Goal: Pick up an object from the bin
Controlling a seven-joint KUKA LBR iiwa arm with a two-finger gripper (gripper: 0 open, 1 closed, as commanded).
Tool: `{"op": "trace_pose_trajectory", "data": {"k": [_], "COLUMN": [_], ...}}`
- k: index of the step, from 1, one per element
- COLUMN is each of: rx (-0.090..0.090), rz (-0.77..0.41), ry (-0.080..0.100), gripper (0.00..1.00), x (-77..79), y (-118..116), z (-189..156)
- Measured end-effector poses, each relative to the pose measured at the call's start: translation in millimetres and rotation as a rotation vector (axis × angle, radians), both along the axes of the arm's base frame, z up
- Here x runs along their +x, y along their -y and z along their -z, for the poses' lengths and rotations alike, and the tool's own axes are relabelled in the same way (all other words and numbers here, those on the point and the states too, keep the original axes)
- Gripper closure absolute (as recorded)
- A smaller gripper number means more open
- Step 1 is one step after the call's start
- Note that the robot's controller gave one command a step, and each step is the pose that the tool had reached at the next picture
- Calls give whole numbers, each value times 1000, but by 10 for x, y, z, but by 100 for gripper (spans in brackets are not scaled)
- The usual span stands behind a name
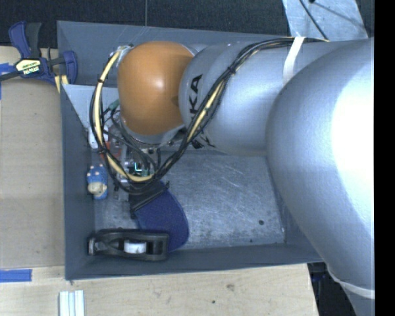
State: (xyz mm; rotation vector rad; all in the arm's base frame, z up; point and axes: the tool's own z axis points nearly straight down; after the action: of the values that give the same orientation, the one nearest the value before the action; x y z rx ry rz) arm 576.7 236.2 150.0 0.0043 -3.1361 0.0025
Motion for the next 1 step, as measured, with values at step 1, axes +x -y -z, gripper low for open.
{"op": "trace_pose_trajectory", "data": {"k": [1], "rx": [4], "rz": [-264], "ry": [5], "gripper": [0], "x": [211], "y": [690], "z": [790]}}
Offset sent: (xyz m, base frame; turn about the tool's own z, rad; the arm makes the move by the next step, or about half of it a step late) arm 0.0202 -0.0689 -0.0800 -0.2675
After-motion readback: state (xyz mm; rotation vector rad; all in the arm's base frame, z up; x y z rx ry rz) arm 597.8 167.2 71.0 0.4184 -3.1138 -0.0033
